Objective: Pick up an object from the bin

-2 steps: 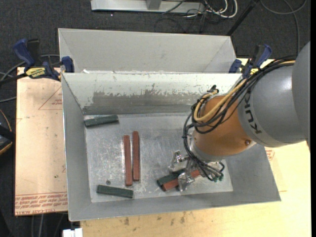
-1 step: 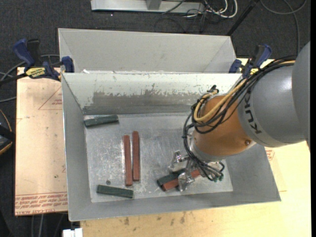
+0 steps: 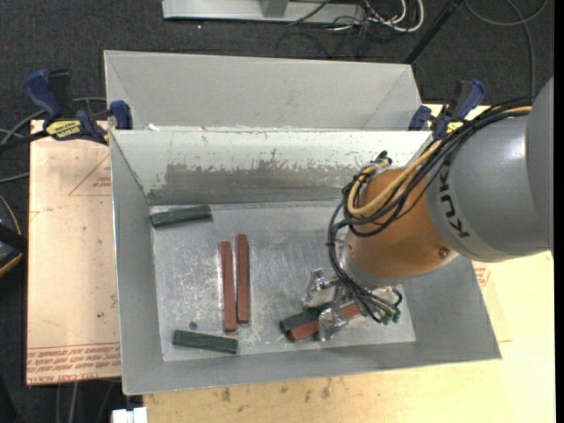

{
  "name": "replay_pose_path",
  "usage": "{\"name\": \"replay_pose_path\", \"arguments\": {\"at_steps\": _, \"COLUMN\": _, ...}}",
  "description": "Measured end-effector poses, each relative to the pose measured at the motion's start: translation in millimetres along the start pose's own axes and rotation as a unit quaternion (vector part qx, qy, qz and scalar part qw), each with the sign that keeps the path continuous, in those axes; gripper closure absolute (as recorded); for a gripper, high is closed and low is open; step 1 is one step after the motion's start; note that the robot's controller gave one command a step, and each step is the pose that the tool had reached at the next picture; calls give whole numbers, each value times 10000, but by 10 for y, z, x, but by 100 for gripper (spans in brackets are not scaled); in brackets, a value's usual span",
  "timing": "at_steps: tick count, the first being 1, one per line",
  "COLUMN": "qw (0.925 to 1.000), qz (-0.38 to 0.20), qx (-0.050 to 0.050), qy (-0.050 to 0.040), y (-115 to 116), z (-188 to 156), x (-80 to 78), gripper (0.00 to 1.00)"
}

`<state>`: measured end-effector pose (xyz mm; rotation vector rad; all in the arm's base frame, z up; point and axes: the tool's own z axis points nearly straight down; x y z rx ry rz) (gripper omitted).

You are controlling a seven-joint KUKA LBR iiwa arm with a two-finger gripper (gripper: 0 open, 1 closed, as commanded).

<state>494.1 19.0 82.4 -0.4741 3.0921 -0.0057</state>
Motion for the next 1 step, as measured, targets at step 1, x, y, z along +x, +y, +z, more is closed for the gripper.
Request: {"name": "replay_pose_path", "arguments": {"at_steps": 1, "qw": 10000, "qz": -6, "qx": -33, "qy": 78, "y": 23, "z": -165, "x": 34, "gripper": 100}}
